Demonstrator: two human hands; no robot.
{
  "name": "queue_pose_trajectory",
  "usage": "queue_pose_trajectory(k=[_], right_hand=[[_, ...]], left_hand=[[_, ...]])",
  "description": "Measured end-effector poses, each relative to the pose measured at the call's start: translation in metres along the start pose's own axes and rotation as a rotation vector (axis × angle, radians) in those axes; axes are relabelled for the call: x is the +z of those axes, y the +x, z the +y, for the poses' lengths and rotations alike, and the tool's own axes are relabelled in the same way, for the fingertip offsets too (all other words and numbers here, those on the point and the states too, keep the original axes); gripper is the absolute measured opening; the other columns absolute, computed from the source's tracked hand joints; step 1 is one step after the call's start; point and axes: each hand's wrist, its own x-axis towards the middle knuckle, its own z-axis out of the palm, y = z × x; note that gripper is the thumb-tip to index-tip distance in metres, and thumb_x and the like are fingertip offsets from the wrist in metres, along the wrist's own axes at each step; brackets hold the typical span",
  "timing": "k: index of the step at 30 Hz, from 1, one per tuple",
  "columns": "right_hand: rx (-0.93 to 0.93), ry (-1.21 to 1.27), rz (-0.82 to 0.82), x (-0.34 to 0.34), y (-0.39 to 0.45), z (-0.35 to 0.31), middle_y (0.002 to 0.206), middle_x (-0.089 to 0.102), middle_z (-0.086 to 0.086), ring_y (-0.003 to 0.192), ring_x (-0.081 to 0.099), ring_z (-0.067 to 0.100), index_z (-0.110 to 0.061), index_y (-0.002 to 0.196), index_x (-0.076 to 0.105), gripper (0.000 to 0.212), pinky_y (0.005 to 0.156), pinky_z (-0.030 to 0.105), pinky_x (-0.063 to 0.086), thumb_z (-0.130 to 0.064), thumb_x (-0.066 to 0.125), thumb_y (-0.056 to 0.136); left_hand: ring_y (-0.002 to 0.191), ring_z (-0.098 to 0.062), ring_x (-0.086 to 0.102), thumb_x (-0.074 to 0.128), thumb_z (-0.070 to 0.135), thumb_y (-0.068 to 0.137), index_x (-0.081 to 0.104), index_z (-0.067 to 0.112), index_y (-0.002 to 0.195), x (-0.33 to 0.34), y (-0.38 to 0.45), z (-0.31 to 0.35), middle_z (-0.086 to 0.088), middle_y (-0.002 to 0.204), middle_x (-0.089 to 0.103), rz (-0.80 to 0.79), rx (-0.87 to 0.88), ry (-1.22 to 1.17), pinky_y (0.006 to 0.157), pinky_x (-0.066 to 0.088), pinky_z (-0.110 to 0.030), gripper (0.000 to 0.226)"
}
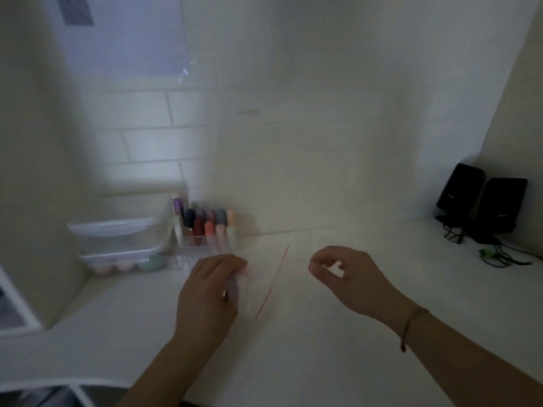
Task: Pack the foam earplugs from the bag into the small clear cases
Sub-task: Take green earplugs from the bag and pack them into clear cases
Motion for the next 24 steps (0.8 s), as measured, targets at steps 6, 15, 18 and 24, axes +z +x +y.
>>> queue_pose_trajectory(k=[6,15,18,24], right_hand=[[0.066,-0.543,-0.324,0.035,0.076,0.039,0.16,0.01,-0.011,0.148,0.0,0.02,-0.042,0.146,0.025,0.075,0.114,0.059,-0.004,-0.081,0.029,0.081],[0.123,-0.559,-0.509,0.045,0.109,0.082,0.161,-0.006,-0.015,0.148,-0.008,0.022,-0.05,0.148,0.007,0.06,0.111,0.066,-0.007,-0.068,0.021,0.093],[0.09,-0.54,-0.496,0.039,0.102,0.089,0.161,-0.003,-0.014,0.149,-0.001,0.022,-0.048,0.148,0.009,0.056,0.111,0.067,-0.003,-0.062,0.022,0.095],[0.089,-0.548,-0.434,0.017,0.064,0.11,0.161,-0.003,-0.016,0.149,0.002,0.019,-0.048,0.148,0.01,0.055,0.114,0.063,-0.001,-0.063,0.02,0.096]], left_hand=[[0.135,-0.029,0.041,0.057,0.021,0.057,0.053,0.029,0.131,0.004,-0.02,0.0,0.001,0.142,0.049,-0.429,0.026,0.252,0.112,0.025,-0.043,0.075],[0.149,-0.028,0.014,0.048,0.054,0.084,0.015,0.012,0.153,0.078,-0.024,0.1,-0.007,0.162,0.014,-0.499,0.098,-0.023,0.117,0.022,-0.044,0.087],[0.148,-0.033,0.0,0.039,0.077,0.078,0.0,0.01,0.155,0.108,-0.016,0.091,-0.012,0.163,0.0,-0.489,-0.056,0.116,0.118,0.012,-0.046,0.109],[0.148,-0.026,-0.019,0.032,0.097,0.06,-0.021,0.028,0.151,0.125,0.007,0.089,-0.001,0.16,-0.025,-0.699,-0.191,0.183,0.119,-0.005,-0.046,0.125]])
